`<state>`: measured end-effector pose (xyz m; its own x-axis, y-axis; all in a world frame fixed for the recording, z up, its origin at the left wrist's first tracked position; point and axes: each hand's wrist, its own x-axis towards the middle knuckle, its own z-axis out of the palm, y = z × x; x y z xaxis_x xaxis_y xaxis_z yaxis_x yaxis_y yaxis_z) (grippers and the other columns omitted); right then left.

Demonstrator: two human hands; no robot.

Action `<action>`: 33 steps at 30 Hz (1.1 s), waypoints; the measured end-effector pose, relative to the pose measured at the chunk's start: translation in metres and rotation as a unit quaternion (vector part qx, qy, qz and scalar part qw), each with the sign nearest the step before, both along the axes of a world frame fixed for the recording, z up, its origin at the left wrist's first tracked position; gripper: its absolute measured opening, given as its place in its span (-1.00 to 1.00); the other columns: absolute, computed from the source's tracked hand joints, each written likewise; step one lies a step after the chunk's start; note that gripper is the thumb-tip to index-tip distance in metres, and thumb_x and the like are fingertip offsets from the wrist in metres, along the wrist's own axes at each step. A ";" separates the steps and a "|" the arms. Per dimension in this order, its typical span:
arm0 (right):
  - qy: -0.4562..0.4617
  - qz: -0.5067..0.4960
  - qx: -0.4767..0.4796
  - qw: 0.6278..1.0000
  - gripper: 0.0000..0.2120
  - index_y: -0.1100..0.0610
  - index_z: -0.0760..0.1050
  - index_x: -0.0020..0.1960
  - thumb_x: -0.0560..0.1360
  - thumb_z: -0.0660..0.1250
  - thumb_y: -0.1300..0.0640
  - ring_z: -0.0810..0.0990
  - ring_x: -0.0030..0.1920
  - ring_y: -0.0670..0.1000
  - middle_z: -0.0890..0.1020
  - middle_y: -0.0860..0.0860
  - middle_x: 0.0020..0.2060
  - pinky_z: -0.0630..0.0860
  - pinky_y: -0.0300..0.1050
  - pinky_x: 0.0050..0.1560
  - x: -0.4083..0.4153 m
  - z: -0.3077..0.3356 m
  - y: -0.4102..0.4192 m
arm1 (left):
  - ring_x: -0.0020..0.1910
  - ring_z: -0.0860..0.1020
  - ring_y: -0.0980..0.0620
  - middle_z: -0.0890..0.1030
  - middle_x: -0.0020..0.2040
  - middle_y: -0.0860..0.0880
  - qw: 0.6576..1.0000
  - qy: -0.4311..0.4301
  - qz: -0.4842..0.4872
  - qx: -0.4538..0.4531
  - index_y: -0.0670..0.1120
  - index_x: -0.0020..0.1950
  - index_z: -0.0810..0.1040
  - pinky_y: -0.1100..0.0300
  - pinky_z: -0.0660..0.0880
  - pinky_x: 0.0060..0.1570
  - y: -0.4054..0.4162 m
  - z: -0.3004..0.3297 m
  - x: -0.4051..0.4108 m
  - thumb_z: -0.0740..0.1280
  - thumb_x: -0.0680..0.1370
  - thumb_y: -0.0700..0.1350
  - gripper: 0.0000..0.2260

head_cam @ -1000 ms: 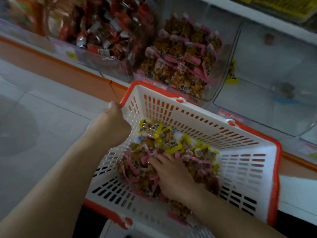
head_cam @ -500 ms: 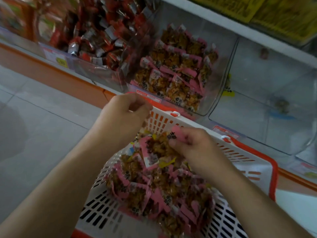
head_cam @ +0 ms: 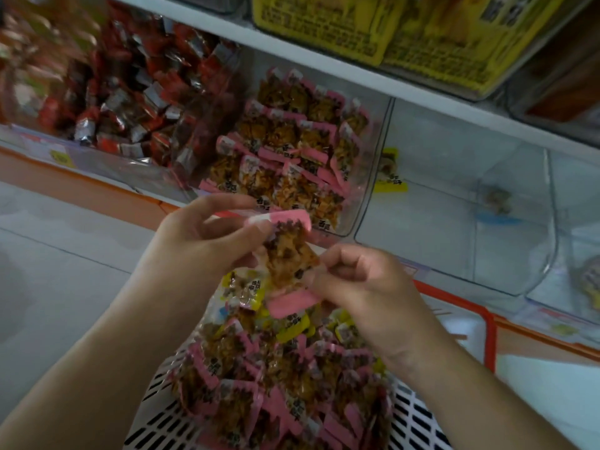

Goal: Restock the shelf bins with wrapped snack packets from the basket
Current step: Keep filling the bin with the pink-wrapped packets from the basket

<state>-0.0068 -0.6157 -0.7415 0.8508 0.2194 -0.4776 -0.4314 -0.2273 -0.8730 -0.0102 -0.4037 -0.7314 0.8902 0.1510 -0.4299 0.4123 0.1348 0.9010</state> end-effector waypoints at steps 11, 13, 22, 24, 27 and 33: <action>-0.091 0.040 -0.136 0.986 -0.90 -0.08 0.64 -0.06 0.58 0.49 -0.08 0.67 -0.13 -0.22 0.70 -0.23 -0.12 0.59 -0.25 -0.15 0.003 0.015 -0.004 | -0.05 0.73 -0.13 0.71 -0.06 -0.02 0.993 -0.043 -0.035 0.099 0.07 0.01 0.71 -0.09 0.69 0.02 -0.018 0.008 0.000 0.53 0.45 -0.33 -0.69; -0.148 0.005 -0.168 0.975 -0.94 -0.12 0.62 -0.04 0.61 0.47 0.01 0.64 -0.06 -0.25 0.66 -0.30 -0.11 0.51 -0.41 -0.12 0.013 0.021 -0.024 | -0.07 0.74 -0.03 0.72 -0.03 0.03 0.986 -0.059 -0.038 0.150 0.13 -0.01 0.70 -0.08 0.68 0.03 -0.019 0.012 0.011 0.54 0.46 -0.31 -0.68; -0.136 -0.020 -0.225 0.965 -0.85 -0.10 0.59 0.03 0.63 0.41 0.16 0.57 -0.07 -0.35 0.64 -0.19 -0.14 0.46 -0.50 -0.21 0.027 0.012 -0.052 | -0.08 0.59 0.29 0.64 -0.04 0.23 0.909 -0.098 -0.151 0.375 0.25 0.05 0.61 0.35 0.52 -0.15 -0.058 -0.018 0.103 0.54 0.51 -0.13 -0.71; -0.138 -0.016 -0.227 0.964 -0.87 -0.10 0.58 0.03 0.63 0.40 0.15 0.56 -0.08 -0.36 0.63 -0.19 -0.16 0.47 -0.48 -0.21 0.029 0.013 -0.051 | -0.08 0.59 0.30 0.64 -0.06 0.23 0.893 -0.099 -0.169 0.405 0.25 0.04 0.60 0.41 0.47 -0.19 -0.064 -0.029 0.110 0.54 0.50 -0.13 -0.71; -0.139 -0.017 -0.227 0.964 -0.87 -0.10 0.58 0.01 0.63 0.39 0.13 0.57 -0.10 -0.35 0.63 -0.19 -0.18 0.46 -0.47 -0.24 0.031 0.014 -0.053 | -0.13 0.58 0.37 0.64 -0.10 0.22 0.869 -0.119 -0.182 0.444 0.20 0.06 0.61 0.58 0.40 -0.29 -0.069 -0.039 0.113 0.53 0.50 -0.17 -0.72; -0.138 -0.015 -0.225 0.965 -0.86 -0.08 0.59 -0.01 0.63 0.38 0.15 0.61 -0.13 -0.28 0.64 -0.16 -0.22 0.55 -0.36 -0.25 0.027 0.015 -0.054 | -0.20 0.62 0.12 0.65 -0.16 0.10 0.797 -0.184 -0.202 0.539 0.02 0.02 0.65 0.25 0.60 -0.19 -0.073 -0.042 0.108 0.54 0.49 -0.22 -0.81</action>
